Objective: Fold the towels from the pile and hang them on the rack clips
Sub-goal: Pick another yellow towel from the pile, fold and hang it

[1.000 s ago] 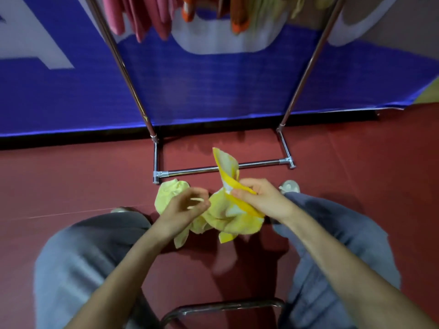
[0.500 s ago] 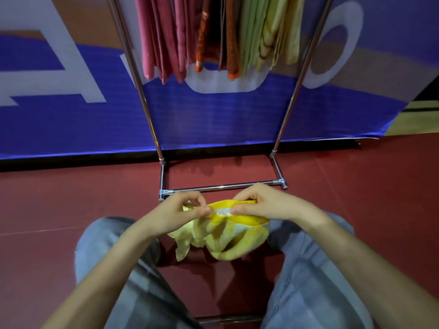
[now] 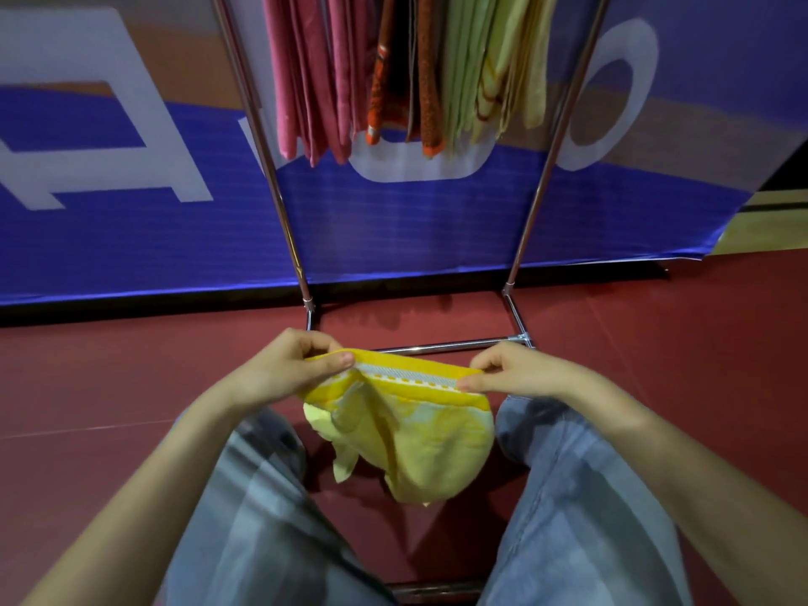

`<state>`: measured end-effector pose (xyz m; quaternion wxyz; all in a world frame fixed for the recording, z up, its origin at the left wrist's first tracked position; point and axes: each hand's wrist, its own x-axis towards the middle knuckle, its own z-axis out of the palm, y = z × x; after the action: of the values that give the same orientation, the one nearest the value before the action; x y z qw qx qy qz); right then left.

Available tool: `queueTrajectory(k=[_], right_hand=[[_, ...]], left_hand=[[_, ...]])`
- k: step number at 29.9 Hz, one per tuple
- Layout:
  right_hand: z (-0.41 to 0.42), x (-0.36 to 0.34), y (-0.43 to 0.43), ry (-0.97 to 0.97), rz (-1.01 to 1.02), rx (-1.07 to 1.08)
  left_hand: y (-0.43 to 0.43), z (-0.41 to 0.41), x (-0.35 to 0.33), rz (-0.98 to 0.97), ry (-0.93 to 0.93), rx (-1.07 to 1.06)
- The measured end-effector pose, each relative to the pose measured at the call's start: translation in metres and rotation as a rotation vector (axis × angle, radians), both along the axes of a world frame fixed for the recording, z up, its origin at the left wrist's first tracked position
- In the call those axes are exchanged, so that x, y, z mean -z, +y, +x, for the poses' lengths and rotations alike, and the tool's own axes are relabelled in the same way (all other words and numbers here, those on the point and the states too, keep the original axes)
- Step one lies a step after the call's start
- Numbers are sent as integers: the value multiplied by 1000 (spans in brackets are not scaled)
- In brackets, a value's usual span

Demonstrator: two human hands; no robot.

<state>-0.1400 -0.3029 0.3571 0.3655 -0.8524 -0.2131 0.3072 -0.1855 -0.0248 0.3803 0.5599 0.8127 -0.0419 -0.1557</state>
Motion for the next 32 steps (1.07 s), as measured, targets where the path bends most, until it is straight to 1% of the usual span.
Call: queueTrajectory(k=[4,8,13,16,19,21,23,26,29,32], right_hand=[[7,7,-11,-35,-3,1],[13,16,-20,-59,-10,17],[15,18,-31,-107,-35,109],[19,19,-33,-188,-79,139],[21,19,-31,-254,-166,202],[19,13,-22,-183,-94,261],[16,7,-10,-103,15,345],[9,1,11,-6,112,446],[-1,-3,33,183,242,550],[-7,-7,48,311,376,642]], left_hand=[[11,0,-8,22,21,-37],[18,0,-18,11,2,-97],[27,-2,-17,108,-3,-74],[29,-2,-11,153,-9,-117],[23,-1,-3,199,-53,-179],[12,-3,3,172,-66,-240],[-6,-5,10,111,-65,-317],[-33,-5,19,18,-76,-383],[-58,-6,26,-18,-64,-366],[-78,-7,30,-64,-36,-339]])
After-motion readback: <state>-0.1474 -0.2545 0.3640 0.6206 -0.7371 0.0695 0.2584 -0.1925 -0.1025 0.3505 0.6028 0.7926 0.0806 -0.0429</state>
